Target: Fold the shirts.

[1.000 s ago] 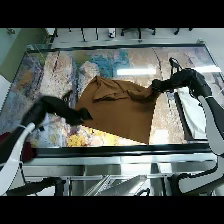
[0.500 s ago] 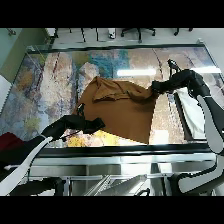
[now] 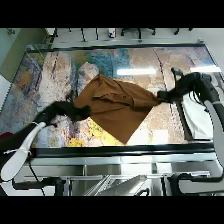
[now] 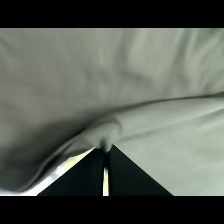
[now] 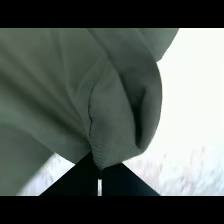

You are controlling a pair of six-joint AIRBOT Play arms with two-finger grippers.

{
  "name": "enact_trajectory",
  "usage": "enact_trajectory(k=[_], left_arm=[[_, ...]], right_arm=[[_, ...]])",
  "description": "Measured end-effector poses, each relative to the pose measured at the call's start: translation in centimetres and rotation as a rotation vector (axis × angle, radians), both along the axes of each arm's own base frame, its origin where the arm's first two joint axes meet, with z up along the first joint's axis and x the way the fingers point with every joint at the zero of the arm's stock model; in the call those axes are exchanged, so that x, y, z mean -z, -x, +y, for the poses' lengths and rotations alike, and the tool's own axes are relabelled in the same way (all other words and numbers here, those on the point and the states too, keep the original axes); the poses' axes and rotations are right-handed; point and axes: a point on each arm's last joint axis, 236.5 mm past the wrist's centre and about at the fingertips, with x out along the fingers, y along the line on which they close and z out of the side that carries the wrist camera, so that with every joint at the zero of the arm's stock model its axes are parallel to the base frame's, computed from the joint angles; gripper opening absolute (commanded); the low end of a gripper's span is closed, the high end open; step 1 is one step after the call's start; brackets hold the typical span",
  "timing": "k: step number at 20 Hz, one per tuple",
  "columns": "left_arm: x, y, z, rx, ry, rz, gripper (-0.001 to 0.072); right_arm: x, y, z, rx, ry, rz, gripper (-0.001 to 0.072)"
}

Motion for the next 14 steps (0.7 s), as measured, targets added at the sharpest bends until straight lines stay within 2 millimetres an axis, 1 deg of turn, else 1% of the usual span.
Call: enact_trajectory(k=[1, 2, 3, 4, 5, 7, 9, 11, 14], left_arm=[[-0.8, -0.7, 2.3, -0.002, -0.032, -0.003, 0.0019], [-1.9, -1.6, 4.8, -0.014, -0.061, -0.018, 0.0019], [-2.8, -2.3, 6.8, -0.017, -0.083, -0.026, 0.0019], [-3.7, -2.8, 8.6, -0.016, -0.101, -0.026, 0.0019], [-4.3, -3.1, 10.0, -0.009, -0.113, -0.021, 0.0019], [-5.1, -3.6, 12.2, 0.013, -0.131, 0.002, 0.0019], [-5.1, -3.7, 13.3, 0.044, -0.140, 0.048, 0.0019], [-4.5, -3.7, 14.2, 0.082, -0.162, 0.100, 0.0019], [-2.9, -3.3, 15.5, 0.135, -0.220, 0.185, 0.0019]], right_arm=[[0.3, 2.6, 1.2, 0.009, -0.034, 0.038, 0.0022], [0.4, 5.3, 2.9, 0.017, -0.087, 0.066, 0.0022], [0.3, 7.5, 5.0, 0.038, -0.160, 0.070, 0.0022], [-0.1, 8.8, 6.8, 0.062, -0.230, 0.054, 0.0022], [-0.4, 9.6, 8.0, 0.088, -0.283, 0.026, 0.0022], [-1.3, 9.6, 8.7, 0.167, -0.353, -0.048, 0.0022], [-1.5, 9.1, 8.1, 0.241, -0.387, -0.081, 0.0022], [-0.8, 8.9, 7.3, 0.300, -0.397, -0.071, 0.0022], [1.2, 8.3, 5.3, 0.388, -0.387, -0.034, 0.0022]])
